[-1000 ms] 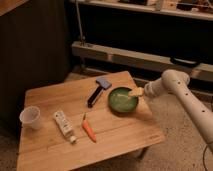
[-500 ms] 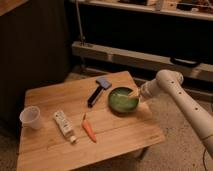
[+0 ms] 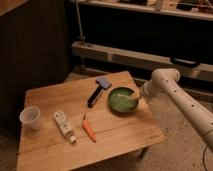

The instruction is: Drag the ceramic bowl in a circle

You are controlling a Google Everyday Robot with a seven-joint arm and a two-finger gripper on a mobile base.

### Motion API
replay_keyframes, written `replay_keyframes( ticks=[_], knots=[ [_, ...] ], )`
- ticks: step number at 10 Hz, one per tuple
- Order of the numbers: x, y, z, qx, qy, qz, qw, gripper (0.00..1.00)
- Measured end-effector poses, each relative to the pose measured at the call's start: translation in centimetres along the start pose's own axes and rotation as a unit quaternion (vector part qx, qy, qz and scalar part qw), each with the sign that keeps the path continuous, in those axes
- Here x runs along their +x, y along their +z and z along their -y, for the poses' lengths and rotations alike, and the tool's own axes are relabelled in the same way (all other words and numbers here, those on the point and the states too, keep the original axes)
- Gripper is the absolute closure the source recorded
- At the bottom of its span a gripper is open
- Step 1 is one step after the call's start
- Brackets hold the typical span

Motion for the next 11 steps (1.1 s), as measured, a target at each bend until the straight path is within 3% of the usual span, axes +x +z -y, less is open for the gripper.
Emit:
replay_keyframes(
  ticks=[5,8,9,11],
  knots=[
    [-0.1,0.7,-0.4,0.004,-0.004,-0.001,1.0,0.29],
    [-0.2,1.4,-0.5,-0.007,-0.013,0.006,0.9999,0.29],
    [-0.1,1.8,-0.2,-0.01,-0.017,0.009,0.9998,0.31],
    [0.0,2.3,-0.2,-0.012,-0.022,0.013,0.9996,0.48]
  ],
)
